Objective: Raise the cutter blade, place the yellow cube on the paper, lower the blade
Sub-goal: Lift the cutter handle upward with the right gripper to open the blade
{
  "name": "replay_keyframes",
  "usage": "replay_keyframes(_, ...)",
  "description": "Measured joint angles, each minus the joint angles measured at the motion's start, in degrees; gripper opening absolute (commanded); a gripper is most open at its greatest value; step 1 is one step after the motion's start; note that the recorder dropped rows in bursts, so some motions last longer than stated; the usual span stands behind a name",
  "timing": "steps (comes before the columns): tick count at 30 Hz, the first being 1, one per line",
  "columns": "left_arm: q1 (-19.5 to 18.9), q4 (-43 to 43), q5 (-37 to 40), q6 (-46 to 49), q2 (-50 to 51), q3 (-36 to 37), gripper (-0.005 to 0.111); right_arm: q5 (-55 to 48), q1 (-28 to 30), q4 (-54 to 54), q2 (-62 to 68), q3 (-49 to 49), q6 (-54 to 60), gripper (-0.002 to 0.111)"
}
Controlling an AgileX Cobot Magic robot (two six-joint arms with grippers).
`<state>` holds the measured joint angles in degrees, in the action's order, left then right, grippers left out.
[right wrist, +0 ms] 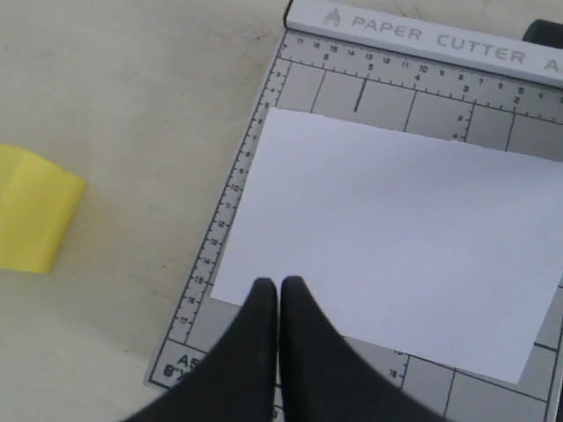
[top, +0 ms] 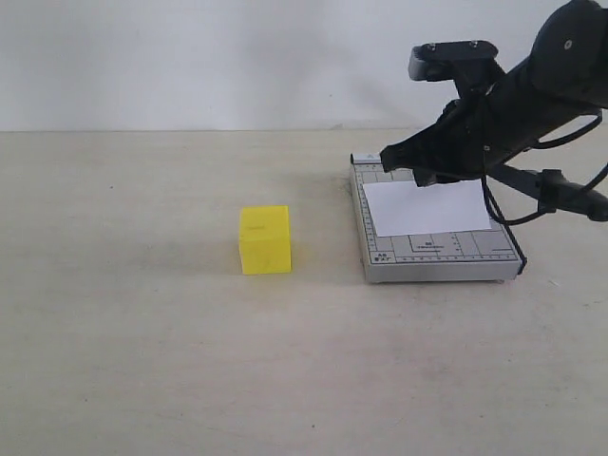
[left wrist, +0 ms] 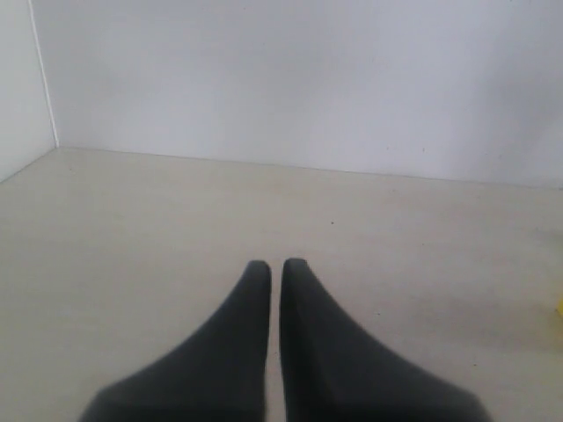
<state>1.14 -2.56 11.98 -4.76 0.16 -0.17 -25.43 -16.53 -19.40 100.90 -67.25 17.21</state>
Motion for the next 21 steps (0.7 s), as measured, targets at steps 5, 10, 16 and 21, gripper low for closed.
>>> replay_keyframes(5,0.0,0.0,0.0,0.0,0.0,0.0,0.004,0.1,0.0,3.9,0.6,0.0,-2.9,0.001)
replay_keyframes(10,0.0,0.0,0.0,0.0,0.0,0.0,0.004,0.1,0.0,4.3,0.6,0.0,-3.1,0.001)
replay_keyframes(16,0.0,0.0,0.0,0.0,0.0,0.0,0.004,0.0,0.0,4.5,-1.1,0.0,-2.9,0.001)
replay_keyframes(21,0.0,0.0,0.0,0.0,0.0,0.0,0.004,4.2,0.0,4.5,-10.9,4.8,-3.6,0.001)
